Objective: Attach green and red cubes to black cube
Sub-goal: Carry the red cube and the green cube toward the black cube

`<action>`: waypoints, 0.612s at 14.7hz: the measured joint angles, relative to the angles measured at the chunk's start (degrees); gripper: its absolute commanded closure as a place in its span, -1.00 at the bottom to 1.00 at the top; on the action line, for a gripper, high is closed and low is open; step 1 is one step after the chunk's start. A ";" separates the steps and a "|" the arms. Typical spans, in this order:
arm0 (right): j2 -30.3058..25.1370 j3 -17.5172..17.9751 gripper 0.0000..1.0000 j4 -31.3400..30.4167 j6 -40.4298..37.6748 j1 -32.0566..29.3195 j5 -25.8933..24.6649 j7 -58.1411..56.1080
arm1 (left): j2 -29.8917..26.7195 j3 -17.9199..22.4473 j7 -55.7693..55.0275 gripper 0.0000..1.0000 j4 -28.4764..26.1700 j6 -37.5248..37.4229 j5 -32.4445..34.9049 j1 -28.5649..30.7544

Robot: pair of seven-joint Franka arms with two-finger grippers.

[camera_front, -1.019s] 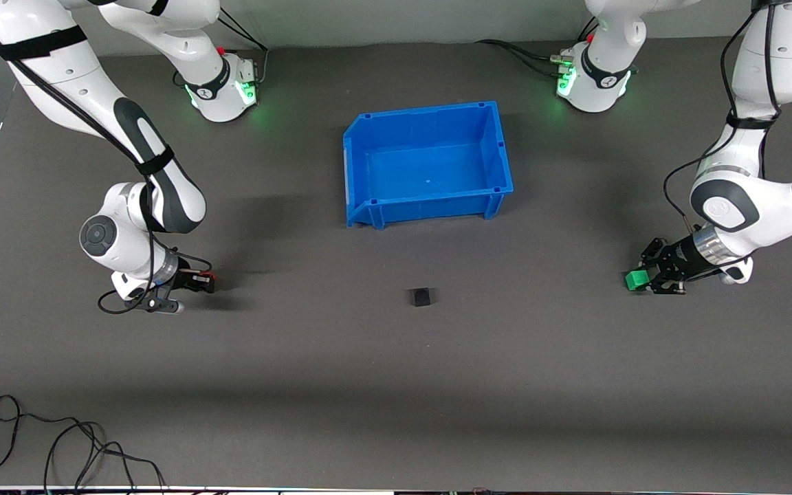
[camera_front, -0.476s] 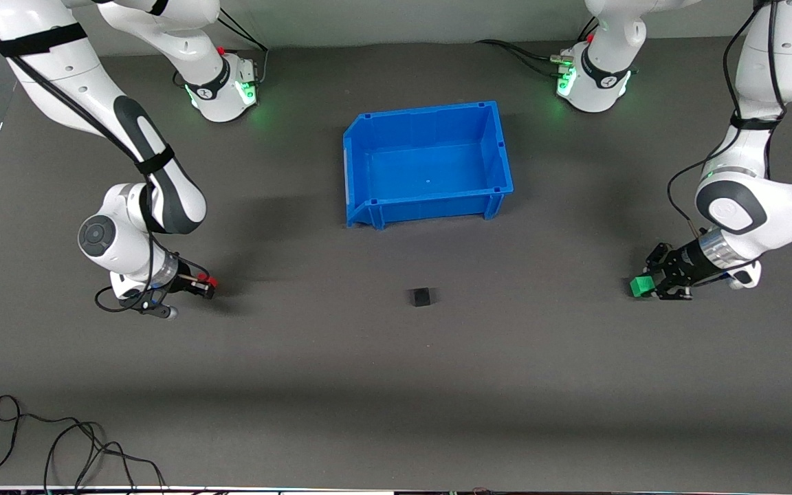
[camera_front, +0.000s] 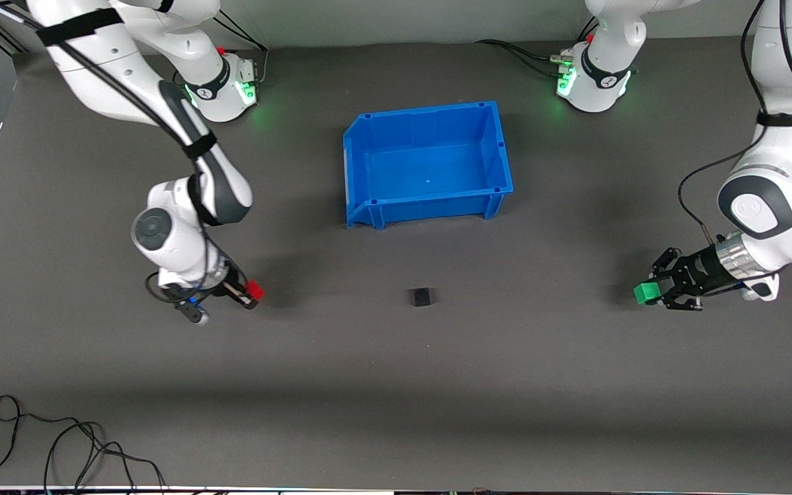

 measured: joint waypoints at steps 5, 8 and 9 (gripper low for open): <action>6.94 0.06 1.00 14.42 -10.51 6.35 0.00 25.82 | 0.12 -0.52 -9.37 0.47 2.20 0.29 0.61 -8.92; 11.95 0.09 1.00 23.30 -13.93 9.72 0.00 36.27 | 0.44 -0.71 -15.14 0.47 2.62 3.83 0.61 -16.27; 13.47 0.09 1.00 25.47 -14.62 10.83 0.00 38.60 | 0.80 -0.77 -17.09 0.47 2.60 5.82 0.61 -18.88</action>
